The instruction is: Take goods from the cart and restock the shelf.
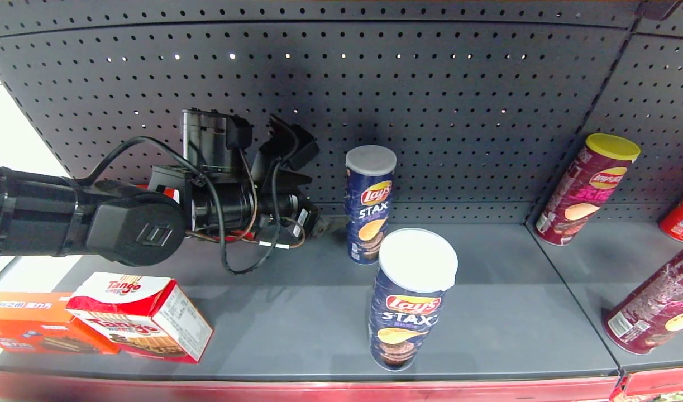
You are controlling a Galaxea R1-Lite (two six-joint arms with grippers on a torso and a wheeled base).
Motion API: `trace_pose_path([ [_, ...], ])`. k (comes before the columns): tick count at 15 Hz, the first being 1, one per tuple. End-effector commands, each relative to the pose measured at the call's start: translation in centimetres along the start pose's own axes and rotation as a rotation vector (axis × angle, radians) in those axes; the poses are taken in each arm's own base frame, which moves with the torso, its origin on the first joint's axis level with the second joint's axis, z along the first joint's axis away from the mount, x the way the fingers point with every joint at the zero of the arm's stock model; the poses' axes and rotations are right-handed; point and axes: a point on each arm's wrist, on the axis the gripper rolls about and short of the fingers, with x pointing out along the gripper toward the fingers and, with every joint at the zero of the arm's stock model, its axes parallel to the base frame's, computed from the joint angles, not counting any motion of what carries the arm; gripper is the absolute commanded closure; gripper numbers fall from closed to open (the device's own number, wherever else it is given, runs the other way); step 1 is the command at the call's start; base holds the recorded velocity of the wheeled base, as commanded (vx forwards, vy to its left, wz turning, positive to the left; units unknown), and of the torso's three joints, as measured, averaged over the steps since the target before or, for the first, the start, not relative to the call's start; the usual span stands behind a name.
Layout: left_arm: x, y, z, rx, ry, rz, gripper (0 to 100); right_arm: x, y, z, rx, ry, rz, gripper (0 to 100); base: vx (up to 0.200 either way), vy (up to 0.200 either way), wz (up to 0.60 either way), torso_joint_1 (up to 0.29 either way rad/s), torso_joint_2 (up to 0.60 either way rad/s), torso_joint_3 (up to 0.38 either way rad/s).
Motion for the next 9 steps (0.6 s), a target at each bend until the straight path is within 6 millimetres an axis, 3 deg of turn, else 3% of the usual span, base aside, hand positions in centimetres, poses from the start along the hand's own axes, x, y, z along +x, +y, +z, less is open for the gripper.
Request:
trace_pose_path([
  [1, 0.87, 0.12, -0.29, -0.003, 0.009, 0.004, 0, 0.01, 0.0, 0.01, -0.001, 0.001, 0.0, 0, 0.0, 0.0, 0.0, 0.0, 0.0, 0.0],
  [9, 1.37, 0.5, -0.8, -0.01, 0.026, 0.025, 0, 0.01, 0.0, 0.01, -0.001, 0.001, 0.0, 0, 0.0, 0.0, 0.0, 0.0, 0.0, 0.0],
])
